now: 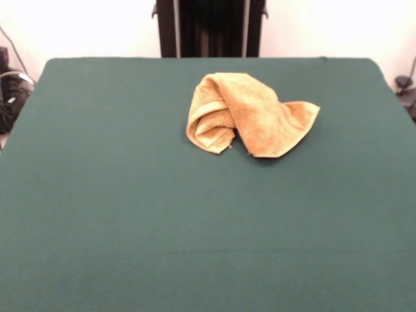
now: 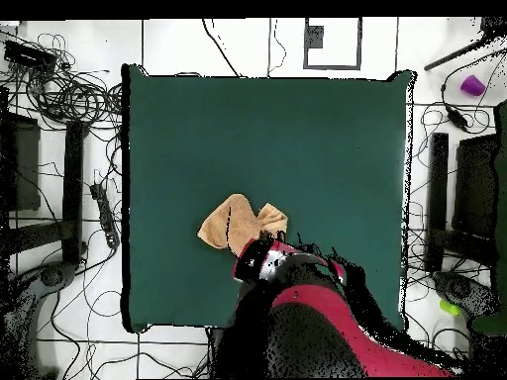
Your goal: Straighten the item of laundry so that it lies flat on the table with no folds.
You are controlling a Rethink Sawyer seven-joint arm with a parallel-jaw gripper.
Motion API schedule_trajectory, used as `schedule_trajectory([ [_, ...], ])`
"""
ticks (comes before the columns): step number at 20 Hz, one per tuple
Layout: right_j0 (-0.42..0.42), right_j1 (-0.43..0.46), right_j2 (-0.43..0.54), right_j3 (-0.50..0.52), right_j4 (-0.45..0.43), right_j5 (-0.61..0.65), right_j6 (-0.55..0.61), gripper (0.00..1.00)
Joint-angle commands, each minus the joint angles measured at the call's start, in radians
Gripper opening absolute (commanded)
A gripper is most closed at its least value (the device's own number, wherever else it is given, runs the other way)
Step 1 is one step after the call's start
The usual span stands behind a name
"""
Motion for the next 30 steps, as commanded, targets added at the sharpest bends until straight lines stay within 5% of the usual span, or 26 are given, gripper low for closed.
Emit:
schedule_trajectory([
  [1,-0.058,0.034,0.059,-0.004,0.072,0.257,-0.141,1.0],
  [14,-0.048,0.167,0.111,0.078,0.069,-0.017,-0.066,1.0],
  [30,0.039,0.353,0.084,0.07,-0.038,-0.327,0.09,1.0],
])
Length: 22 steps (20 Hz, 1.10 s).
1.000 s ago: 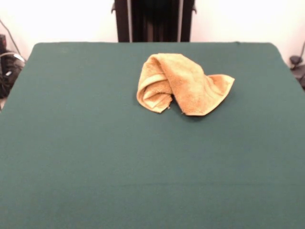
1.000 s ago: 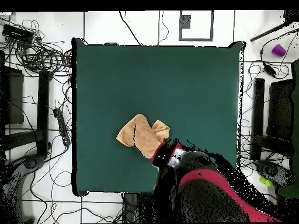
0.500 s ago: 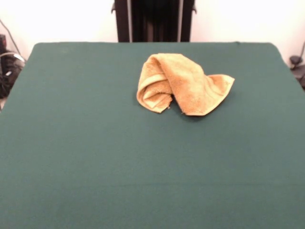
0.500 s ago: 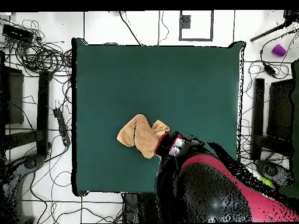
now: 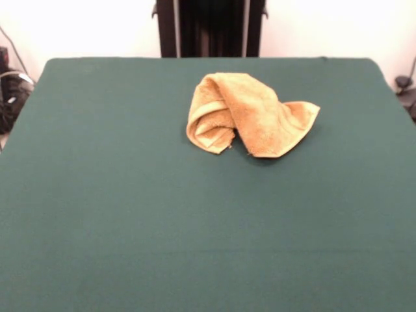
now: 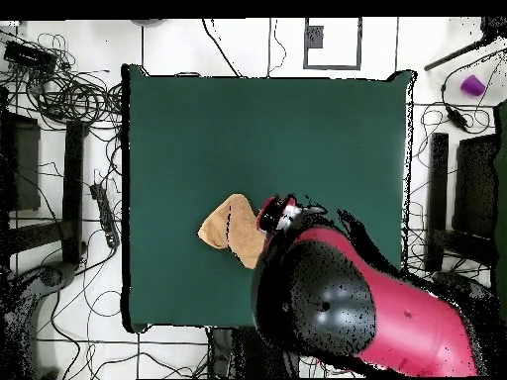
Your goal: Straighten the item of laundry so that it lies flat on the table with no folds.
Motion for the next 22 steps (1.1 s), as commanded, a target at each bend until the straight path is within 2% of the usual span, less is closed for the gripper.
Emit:
schedule_trajectory([
  [1,0.065,0.159,0.072,0.079,-0.064,-0.104,0.097,1.0],
  [10,0.11,0.266,0.041,0.063,-0.088,-0.253,0.155,1.0],
  [15,0.143,0.373,0.002,0.032,-0.104,-0.376,0.196,1.0],
  [18,0.118,0.423,0.008,0.001,-0.091,-0.425,0.187,1.0],
  [22,0.092,0.457,0.014,-0.052,-0.076,-0.375,0.149,1.0],
])
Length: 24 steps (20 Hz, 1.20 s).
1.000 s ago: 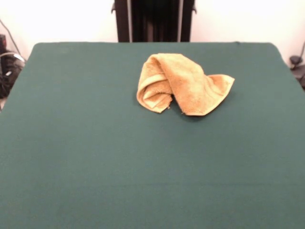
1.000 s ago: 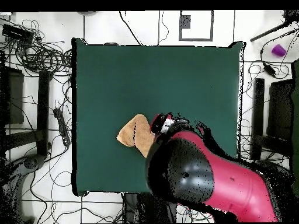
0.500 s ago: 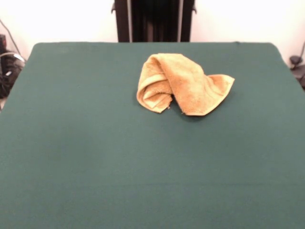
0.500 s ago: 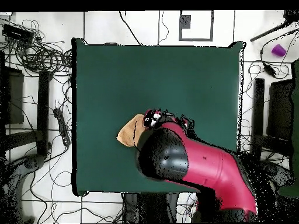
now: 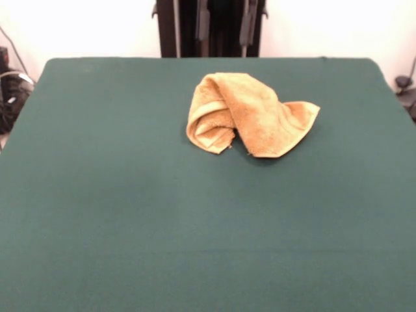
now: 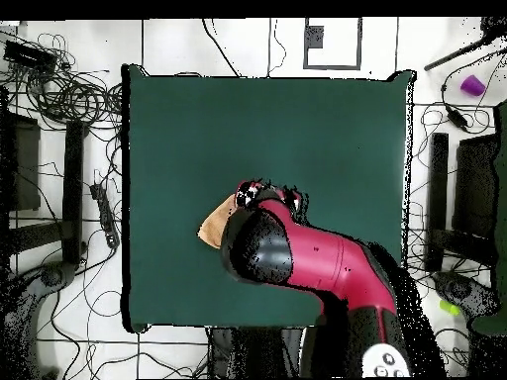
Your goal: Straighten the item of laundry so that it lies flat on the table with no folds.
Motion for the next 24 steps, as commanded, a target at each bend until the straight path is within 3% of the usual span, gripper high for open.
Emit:
schedule_trajectory([
  [1,-0.011,0.137,0.021,-0.061,0.012,-0.001,0.14,1.0],
  [8,-0.129,0.184,0.085,-0.191,-0.014,0.038,0.025,1.0],
  [11,-0.064,0.279,-0.03,-0.341,-0.05,0.081,0.04,1.0],
  [15,-0.103,0.28,0.017,-0.346,-0.036,0.093,0.028,1.0],
  [17,-0.129,0.241,0.078,-0.298,0.008,0.166,0.031,1.0],
  [19,-0.138,0.193,0.135,-0.221,0.042,0.143,0.062,1.0],
  [24,-0.045,0.17,0.089,-0.219,0.084,0.169,0.167,1.0],
])
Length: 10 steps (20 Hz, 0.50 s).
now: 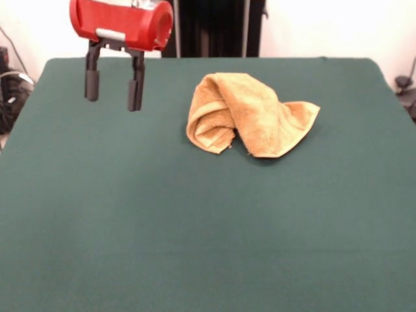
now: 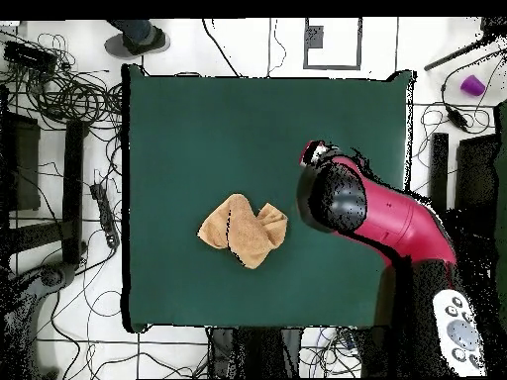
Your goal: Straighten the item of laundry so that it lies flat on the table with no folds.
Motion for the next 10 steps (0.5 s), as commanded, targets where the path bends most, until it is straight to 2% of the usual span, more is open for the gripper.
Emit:
schedule_trajectory([
  [1,0.106,-0.026,0.089,0.036,0.079,0.183,0.178,1.0],
  [6,0.147,-0.032,0.094,0.049,0.115,0.217,0.191,1.0],
  [9,0.149,-0.034,0.12,0.077,0.135,0.184,0.181,1.0],
  [10,0.175,-0.031,0.107,0.07,0.141,0.18,0.197,1.0],
])
